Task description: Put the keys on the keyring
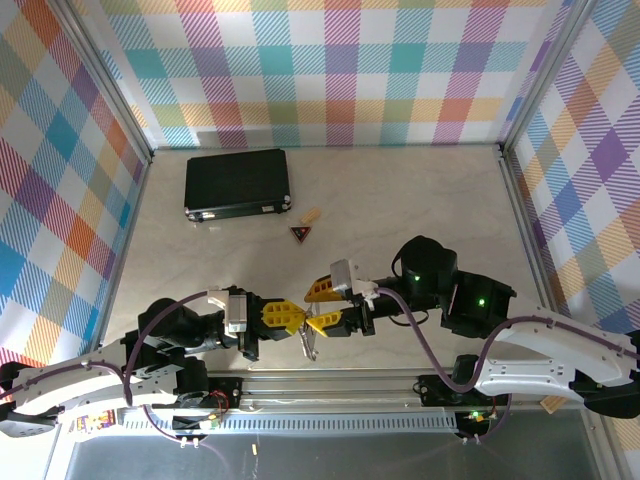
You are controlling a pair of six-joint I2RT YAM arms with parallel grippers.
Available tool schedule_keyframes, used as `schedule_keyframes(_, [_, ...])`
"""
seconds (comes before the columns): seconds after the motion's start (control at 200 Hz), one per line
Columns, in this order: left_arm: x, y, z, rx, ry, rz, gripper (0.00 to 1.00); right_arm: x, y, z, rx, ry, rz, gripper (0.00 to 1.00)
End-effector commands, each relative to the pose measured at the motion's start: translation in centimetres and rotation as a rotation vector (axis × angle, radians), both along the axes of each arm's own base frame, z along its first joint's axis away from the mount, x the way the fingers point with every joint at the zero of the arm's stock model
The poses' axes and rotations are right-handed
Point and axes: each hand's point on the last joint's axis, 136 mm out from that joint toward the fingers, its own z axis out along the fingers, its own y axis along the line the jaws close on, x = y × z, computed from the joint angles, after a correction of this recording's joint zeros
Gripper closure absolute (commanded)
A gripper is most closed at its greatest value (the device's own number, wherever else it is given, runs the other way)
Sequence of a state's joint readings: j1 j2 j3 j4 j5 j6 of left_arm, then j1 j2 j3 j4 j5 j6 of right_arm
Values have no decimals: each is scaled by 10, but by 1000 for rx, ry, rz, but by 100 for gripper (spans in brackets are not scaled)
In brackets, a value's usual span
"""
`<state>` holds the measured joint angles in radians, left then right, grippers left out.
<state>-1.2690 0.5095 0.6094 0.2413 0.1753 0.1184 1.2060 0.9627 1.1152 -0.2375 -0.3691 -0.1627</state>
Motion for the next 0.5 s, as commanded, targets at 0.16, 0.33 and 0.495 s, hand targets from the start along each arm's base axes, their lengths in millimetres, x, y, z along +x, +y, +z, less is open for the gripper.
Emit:
schedule_keyframes(0.16, [-6, 7, 21, -97, -12, -25, 100, -7, -2, 7, 36, 7, 27, 73])
schedule_keyframes(0.33, [-6, 7, 22, -104, -14, -27, 100, -6, -4, 5, 36, 7, 18, 71])
schedule_keyframes(0.495, [-4, 6, 22, -114, -12, -20, 100, -5, -5, 2, 35, 6, 10, 75])
